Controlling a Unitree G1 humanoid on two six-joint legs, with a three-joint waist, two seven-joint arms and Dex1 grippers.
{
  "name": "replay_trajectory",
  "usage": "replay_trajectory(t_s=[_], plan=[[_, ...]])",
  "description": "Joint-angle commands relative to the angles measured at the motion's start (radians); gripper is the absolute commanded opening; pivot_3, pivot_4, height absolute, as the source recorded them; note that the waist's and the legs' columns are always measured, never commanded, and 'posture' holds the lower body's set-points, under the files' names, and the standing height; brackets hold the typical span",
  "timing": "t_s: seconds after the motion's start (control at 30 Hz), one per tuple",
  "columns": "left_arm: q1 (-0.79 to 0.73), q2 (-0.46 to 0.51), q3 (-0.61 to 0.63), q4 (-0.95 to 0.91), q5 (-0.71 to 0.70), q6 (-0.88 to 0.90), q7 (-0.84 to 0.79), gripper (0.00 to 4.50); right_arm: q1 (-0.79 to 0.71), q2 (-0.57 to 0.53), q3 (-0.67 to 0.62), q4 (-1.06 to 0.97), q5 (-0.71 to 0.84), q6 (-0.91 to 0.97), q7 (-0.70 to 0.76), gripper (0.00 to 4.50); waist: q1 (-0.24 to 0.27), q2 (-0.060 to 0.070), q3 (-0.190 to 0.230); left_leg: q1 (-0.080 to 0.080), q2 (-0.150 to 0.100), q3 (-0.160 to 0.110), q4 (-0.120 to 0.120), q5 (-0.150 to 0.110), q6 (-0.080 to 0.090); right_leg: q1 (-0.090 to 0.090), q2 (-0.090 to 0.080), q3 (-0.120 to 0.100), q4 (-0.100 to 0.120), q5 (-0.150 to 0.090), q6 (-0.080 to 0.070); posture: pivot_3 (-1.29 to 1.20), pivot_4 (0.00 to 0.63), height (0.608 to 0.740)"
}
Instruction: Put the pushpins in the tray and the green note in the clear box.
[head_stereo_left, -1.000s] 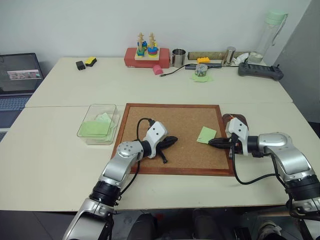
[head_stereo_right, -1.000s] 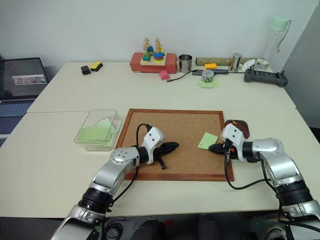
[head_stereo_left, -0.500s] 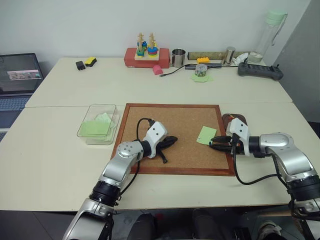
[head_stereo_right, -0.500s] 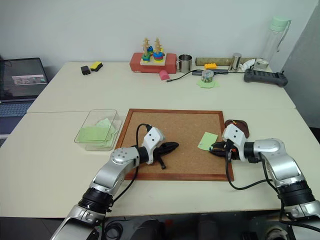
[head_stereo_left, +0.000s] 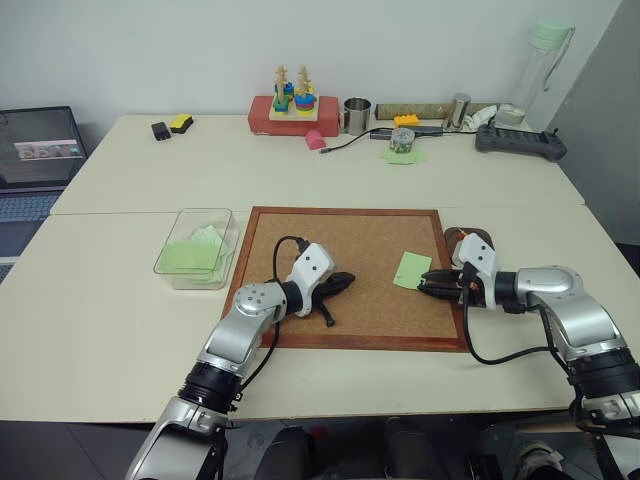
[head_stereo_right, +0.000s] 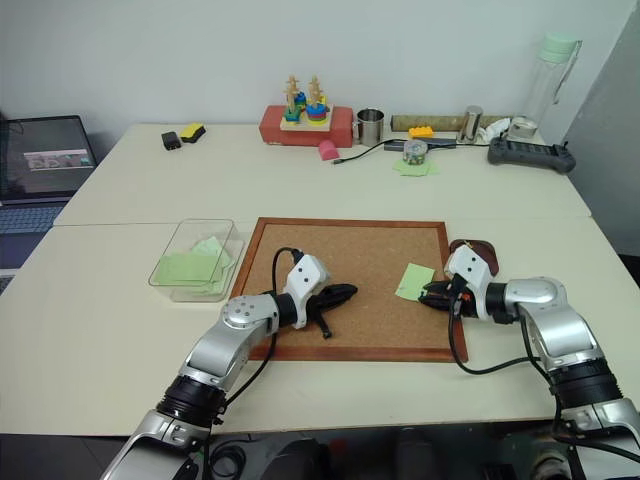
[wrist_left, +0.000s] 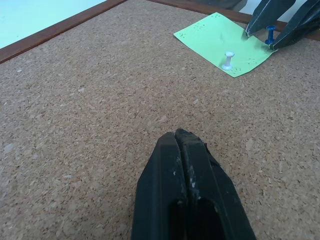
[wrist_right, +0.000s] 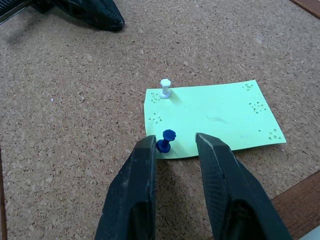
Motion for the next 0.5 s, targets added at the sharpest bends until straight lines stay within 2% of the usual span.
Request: replay_trajectory(t_s=[0.03, 0.17, 0.5], plan=[[0.035, 0.017, -0.029, 0.043, 0.039, 0.025, 0.0, 0.0, -0.015, 0.001, -0.025, -0.013, 0.011, -0.018, 0.006, 0.82, 0.0, 0.0, 0.0, 0.0, 0.0, 0.0, 0.0, 0.0, 0.0, 0.0, 0.0, 0.0, 0.0, 0.0, 0.0, 0.0, 0.15, 0.74], [0.035, 0.019, -0.029, 0.043, 0.04, 0.024, -0.002, 0.0, -0.009, -0.001, -0.027, -0.028, 0.026, -0.009, 0.024, 0.04, 0.0, 0.0, 0.0, 0.0, 0.0, 0.0, 0.0, 0.0, 0.0, 0.0, 0.0, 0.0, 0.0, 0.0, 0.0, 0.0, 0.15, 0.74], [0.035, 0.023, -0.032, 0.048, 0.047, 0.021, -0.001, 0.0, 0.003, -0.005, -0.071, -0.086, 0.101, 0.063, 0.041, 0.0, 0.0, 0.0, 0.0, 0.0, 0.0, 0.0, 0.0, 0.0, 0.0, 0.0, 0.0, 0.0, 0.0, 0.0, 0.0, 0.0, 0.15, 0.74]])
